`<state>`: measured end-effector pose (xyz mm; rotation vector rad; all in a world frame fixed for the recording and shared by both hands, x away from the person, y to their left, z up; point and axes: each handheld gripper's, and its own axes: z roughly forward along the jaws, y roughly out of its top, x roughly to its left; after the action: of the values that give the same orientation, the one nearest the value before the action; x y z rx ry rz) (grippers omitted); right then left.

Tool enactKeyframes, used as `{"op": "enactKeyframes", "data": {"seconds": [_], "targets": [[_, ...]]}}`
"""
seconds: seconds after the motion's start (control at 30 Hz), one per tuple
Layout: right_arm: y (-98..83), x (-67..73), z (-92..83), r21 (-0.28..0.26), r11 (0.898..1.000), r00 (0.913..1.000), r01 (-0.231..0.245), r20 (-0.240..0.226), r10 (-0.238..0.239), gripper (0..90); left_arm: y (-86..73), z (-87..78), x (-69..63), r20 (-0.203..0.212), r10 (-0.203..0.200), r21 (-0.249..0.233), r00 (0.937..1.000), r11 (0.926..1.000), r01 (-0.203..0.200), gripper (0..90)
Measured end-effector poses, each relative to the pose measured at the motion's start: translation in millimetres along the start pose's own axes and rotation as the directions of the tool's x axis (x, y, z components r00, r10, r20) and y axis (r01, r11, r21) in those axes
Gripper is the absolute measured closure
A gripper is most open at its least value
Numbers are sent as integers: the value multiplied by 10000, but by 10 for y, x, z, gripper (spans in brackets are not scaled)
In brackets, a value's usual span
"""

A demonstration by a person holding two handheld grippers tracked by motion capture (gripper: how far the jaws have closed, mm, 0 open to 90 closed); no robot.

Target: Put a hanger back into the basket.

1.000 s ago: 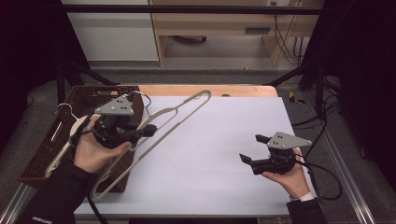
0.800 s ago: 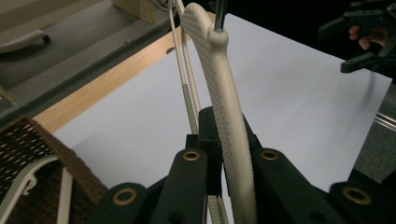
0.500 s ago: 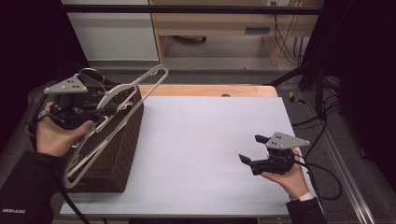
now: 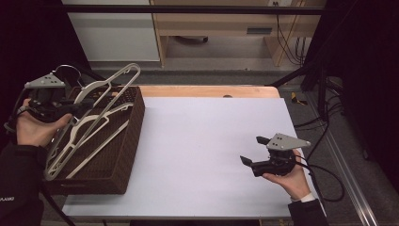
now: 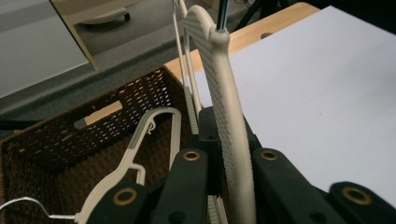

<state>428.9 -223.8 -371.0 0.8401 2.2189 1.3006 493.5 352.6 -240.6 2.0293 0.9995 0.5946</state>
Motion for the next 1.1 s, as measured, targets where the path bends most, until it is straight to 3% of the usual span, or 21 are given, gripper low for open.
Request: {"op": "enactKeyframes", "data": {"seconds": [0.2, 0.33, 0.5, 0.53, 0.6, 0.93, 0.97, 1.1], "targets": [[-10, -3, 20, 75, 10000, 10000, 11, -6, -11, 134, -191, 87, 252, 31, -130, 281, 9999, 9995, 129, 872], [-14, -4, 31, 118, 9999, 10000, -20, -5, 20, 134, -282, 84, 341, 44, -173, 308, 9998, 9994, 172, 872], [-23, -3, 59, 179, 9998, 10000, -10, -26, 10, 134, -447, 27, 494, 424, -45, 353, 9991, 9994, 30, 872], [-25, -1, 65, 205, 9998, 10000, -20, -24, 20, 134, -447, 27, 494, 424, -45, 353, 9991, 9994, 30, 872], [-27, 1, 79, 238, 9997, 10000, -24, -34, 25, 134, -506, 19, 529, 687, 331, 437, 9971, 9984, -361, 871], [-48, -1, 122, 380, 9993, 10000, -36, -66, 38, 134, -523, 108, 554, 1099, 807, 907, 9907, 9917, -909, 872], [-50, -3, 124, 385, 9993, 10000, -42, -68, 45, 134, -519, 137, 550, 1100, 1046, 1045, 9884, 9877, -1161, 872], [-54, -7, 123, 378, 9993, 10000, -28, -79, 31, 134, -538, 201, 549, 1215, 1302, 1192, 9840, 9823, -1447, 871]]}}
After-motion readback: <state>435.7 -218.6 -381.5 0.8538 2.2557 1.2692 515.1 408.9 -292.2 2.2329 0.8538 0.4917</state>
